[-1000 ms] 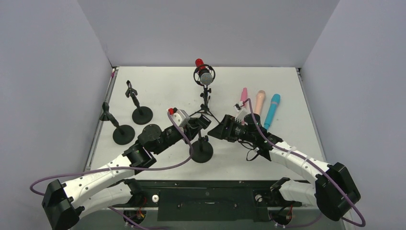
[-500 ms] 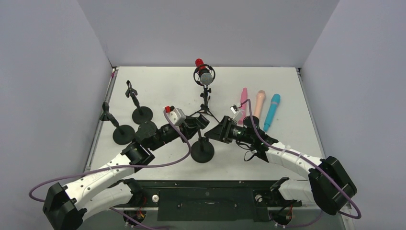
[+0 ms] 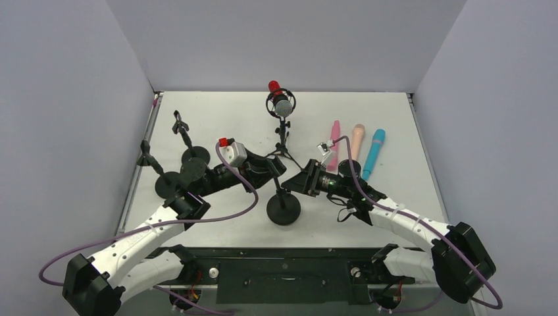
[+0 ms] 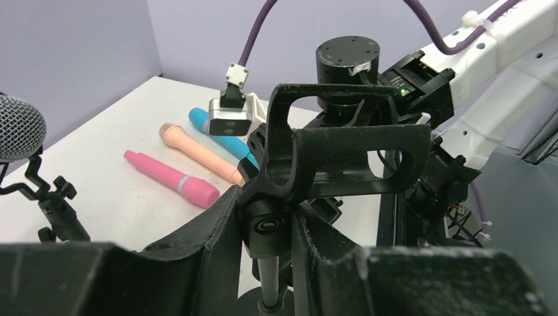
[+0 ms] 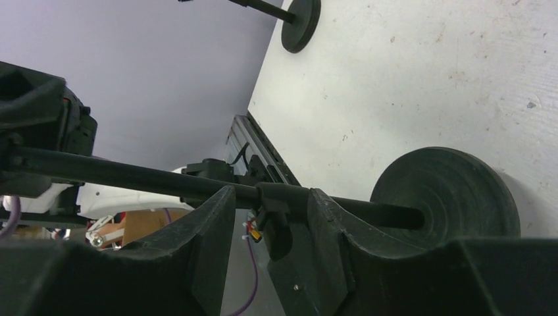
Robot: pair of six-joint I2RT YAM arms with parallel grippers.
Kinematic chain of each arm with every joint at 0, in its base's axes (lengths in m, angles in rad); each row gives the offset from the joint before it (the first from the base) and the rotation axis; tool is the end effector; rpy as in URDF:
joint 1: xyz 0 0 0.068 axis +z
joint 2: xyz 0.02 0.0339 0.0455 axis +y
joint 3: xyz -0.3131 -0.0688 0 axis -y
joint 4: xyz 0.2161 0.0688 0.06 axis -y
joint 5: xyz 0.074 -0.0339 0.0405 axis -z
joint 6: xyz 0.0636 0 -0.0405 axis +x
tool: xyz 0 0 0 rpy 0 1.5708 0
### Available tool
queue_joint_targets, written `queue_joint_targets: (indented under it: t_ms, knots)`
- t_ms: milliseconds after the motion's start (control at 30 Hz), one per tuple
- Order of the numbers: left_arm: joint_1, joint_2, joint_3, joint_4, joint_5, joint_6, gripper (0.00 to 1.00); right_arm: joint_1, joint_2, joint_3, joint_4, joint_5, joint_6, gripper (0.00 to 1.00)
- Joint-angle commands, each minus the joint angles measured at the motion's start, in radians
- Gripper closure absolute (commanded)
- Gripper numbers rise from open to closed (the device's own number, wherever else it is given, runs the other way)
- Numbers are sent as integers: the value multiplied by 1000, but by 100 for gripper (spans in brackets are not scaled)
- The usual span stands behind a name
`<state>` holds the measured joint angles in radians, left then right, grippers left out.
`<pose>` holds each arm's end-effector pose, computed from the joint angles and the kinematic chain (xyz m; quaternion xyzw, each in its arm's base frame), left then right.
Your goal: Remove the microphone from the stand
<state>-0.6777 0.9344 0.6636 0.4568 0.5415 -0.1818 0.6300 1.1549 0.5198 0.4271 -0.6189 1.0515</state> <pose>0.1232 -0.1412 0.3891 0.3505 0.5458 -0.4642 0.6031 0.1610 0.1631 0.2940 -0.0328 0.7636 0.6048 0.2239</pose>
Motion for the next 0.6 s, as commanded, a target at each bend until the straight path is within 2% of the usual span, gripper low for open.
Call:
queue_joint_targets:
  t_ms: [0,233,333,567]
  knots:
    - [21,-4,89,167,80,-39,100,19,-35,42,-40,-7,-74,59]
    - [56,-4,122,117,134,-29,100,8,-108,94,-247,12,-215,61]
    - [65,-3,126,117,146,-33,100,20,-108,120,-259,-31,-225,61]
    - [75,8,142,118,185,-45,100,76,-84,162,-299,-30,-272,61]
